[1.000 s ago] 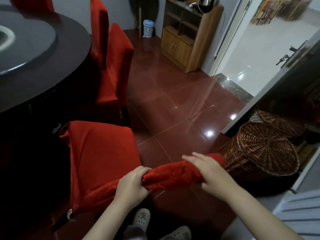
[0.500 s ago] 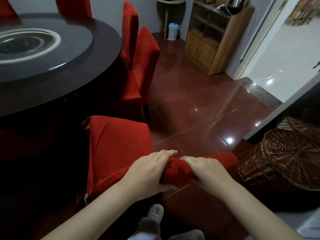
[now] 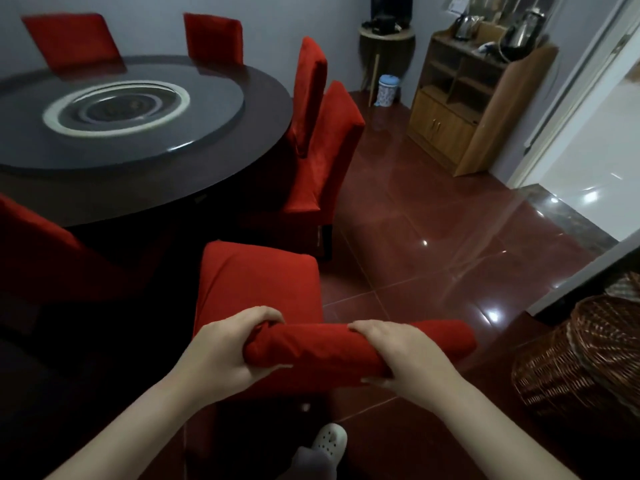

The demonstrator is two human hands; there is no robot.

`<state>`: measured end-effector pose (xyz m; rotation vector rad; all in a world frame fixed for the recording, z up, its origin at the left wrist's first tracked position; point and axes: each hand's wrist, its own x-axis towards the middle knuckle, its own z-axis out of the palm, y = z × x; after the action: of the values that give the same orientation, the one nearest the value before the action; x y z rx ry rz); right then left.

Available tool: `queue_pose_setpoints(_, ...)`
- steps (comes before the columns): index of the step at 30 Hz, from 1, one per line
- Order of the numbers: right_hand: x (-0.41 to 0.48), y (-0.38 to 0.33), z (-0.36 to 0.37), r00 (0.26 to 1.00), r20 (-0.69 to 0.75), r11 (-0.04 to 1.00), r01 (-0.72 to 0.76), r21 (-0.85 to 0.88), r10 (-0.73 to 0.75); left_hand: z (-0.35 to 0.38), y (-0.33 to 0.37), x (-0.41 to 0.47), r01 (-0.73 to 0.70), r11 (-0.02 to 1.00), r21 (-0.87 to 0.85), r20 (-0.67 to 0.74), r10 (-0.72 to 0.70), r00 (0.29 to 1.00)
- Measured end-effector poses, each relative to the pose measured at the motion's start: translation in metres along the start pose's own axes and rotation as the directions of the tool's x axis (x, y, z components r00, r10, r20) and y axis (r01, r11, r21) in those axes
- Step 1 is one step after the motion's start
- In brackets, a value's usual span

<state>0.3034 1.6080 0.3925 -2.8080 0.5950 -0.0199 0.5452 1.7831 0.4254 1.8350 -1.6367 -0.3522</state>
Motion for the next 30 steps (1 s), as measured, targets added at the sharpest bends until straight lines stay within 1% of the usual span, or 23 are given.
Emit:
queue_pose_setpoints(2, -0.001, 0.01, 0.001, 0.992, 0.042, 0.992, -0.118, 0.036, 0.117, -0.008, -0.004, -0.01, 0.053, 0.999, -0.008, -0.001, -0.053, 0.999)
queue_pose_setpoints(4, 0.008, 0.01, 0.0, 0.979, 0.081, 0.981, -0.19, 0.029, 0.187, -0.016, -0.004, -0.014, 0.107, 0.994, 0.007, 0.027, -0.108, 0.994)
queue_pose_setpoints(6, 0.017, 0.004, 0.002, 0.971, 0.125, 0.979, -0.202, -0.037, 0.205, -0.029, -0.004, -0.012, 0.167, 0.986, 0.008, 0.118, -0.166, 0.979)
queue_pose_setpoints(7, 0.021, 0.0, 0.006, 0.972, 0.122, 0.979, -0.195, -0.058, 0.201, -0.037, -0.005, -0.01, 0.188, 0.982, 0.033, 0.176, -0.191, 0.966)
queue_pose_setpoints(9, 0.028, -0.008, 0.012, 0.977, 0.104, 0.98, -0.181, -0.076, 0.189, -0.056, -0.005, -0.006, 0.191, 0.965, 0.18, 0.3, -0.239, 0.923)
queue_pose_setpoints(11, 0.037, -0.019, 0.013, 0.977, 0.099, 0.979, -0.179, -0.095, 0.188, -0.072, -0.004, -0.002, 0.117, 0.913, 0.391, 0.383, -0.277, 0.881)
queue_pose_setpoints(13, 0.045, -0.031, 0.01, 0.975, 0.103, 0.976, -0.185, -0.116, 0.197, -0.079, -0.002, 0.001, -0.002, 0.838, 0.545, 0.448, -0.289, 0.846)
queue_pose_setpoints(15, 0.05, -0.039, 0.008, 0.974, 0.102, 0.973, -0.19, -0.134, 0.204, -0.076, 0.002, 0.007, -0.117, 0.763, 0.636, 0.506, -0.297, 0.81)
queue_pose_setpoints(17, 0.055, -0.048, 0.008, 0.971, 0.097, 0.97, -0.206, -0.13, 0.219, -0.065, 0.004, 0.011, -0.204, 0.721, 0.663, 0.554, -0.288, 0.781)
queue_pose_setpoints(19, 0.061, -0.059, 0.01, 0.969, 0.087, 0.968, -0.221, -0.123, 0.232, -0.052, 0.004, 0.015, -0.236, 0.706, 0.668, 0.564, -0.273, 0.779)
queue_pose_setpoints(25, 0.074, -0.088, 0.011, 0.968, 0.098, 0.968, -0.22, -0.122, 0.233, -0.053, -0.019, 0.009, -0.195, 0.724, 0.661, 0.513, -0.247, 0.822)
queue_pose_setpoints(28, 0.081, -0.101, 0.013, 0.978, 0.069, 0.975, -0.187, -0.121, 0.196, -0.063, -0.03, -0.005, -0.167, 0.736, 0.656, 0.49, -0.247, 0.836)
queue_pose_setpoints(30, 0.085, -0.107, 0.015, 0.989, 0.077, 0.99, -0.123, -0.068, 0.129, -0.073, -0.038, -0.012, -0.137, 0.745, 0.653, 0.472, -0.259, 0.843)
